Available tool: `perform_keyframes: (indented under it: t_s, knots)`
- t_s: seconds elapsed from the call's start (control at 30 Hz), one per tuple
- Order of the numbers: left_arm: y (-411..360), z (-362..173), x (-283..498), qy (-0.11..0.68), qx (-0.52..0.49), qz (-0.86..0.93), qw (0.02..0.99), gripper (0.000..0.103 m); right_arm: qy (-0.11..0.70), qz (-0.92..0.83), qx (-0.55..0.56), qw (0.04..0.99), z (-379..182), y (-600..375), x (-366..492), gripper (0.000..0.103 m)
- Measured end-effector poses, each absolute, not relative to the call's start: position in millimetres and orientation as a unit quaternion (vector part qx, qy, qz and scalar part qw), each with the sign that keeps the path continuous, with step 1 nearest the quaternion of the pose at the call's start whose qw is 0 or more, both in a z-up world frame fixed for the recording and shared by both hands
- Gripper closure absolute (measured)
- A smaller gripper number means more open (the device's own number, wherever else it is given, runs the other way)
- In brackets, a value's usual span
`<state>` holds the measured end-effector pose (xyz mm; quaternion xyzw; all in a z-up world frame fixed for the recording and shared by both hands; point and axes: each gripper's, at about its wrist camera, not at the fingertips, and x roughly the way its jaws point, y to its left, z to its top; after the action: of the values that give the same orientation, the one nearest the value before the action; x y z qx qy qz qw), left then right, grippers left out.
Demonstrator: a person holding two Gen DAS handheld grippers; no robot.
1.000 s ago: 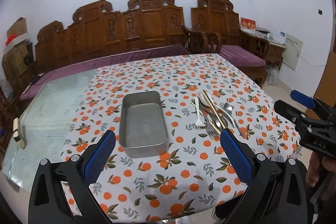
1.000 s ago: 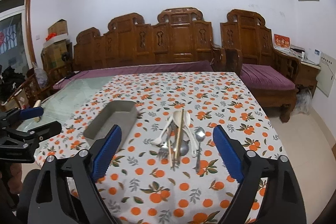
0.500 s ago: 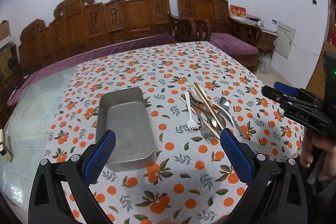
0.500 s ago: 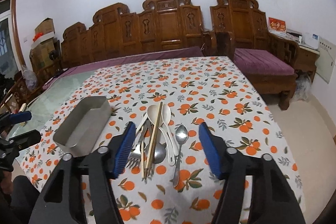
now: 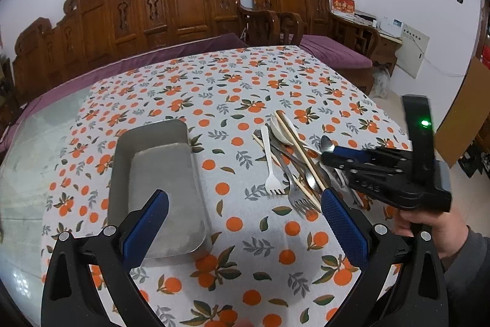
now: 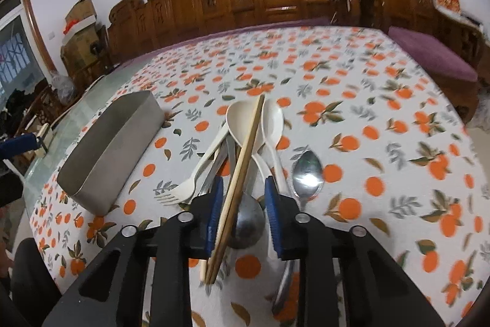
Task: Organize utensils
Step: 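Move the right tool to the utensil pile and close on a wooden chopstick, then lift the chopstick with the right tool and carry it over the grey tray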
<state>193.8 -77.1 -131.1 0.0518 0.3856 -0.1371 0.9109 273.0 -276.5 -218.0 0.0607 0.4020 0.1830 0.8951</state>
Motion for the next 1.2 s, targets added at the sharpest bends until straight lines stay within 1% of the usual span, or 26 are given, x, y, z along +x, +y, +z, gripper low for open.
perform_keyframes:
  t_s: [0.17, 0.37, 0.5, 0.57, 0.7, 0.97, 1.1, 1.2]
  knots:
    - [-82, -139, 199, 0.393, 0.052, -0.135, 0.908, 0.006, 0.423, 0.2, 0.088, 0.879, -231, -278, 293, 0.083]
    - [-89, -145, 204, 0.401, 0.056, -0.133, 0.904, 0.006, 0.436, 0.207, 0.091, 0.871, -236, -274, 302, 0.088]
    - [-92, -148, 206, 0.406, 0.057, -0.132, 0.903, 0.006, 0.44, 0.208, 0.116, 0.866, -239, -279, 305, 0.09]
    - [-93, -148, 207, 0.407, 0.059, -0.131, 0.902, 0.006, 0.444, 0.209, 0.128, 0.862, -240, -283, 307, 0.094]
    - [-98, -150, 208, 0.409, 0.064, -0.129, 0.901, 0.007, 0.445, 0.204, 0.127, 0.863, -241, -283, 311, 0.098]
    - [-109, -152, 209, 0.412, 0.077, -0.124, 0.899, 0.006, 0.441, 0.198, 0.074, 0.872, -237, -271, 313, 0.097]
    - [-112, -156, 216, 0.416, 0.08, -0.117, 0.898, 0.007, 0.437, 0.197, 0.086, 0.873, -235, -278, 311, 0.097]
    - [-114, -161, 224, 0.42, 0.077, -0.113, 0.897, 0.007, 0.42, 0.193, 0.104, 0.88, -225, -293, 308, 0.097]
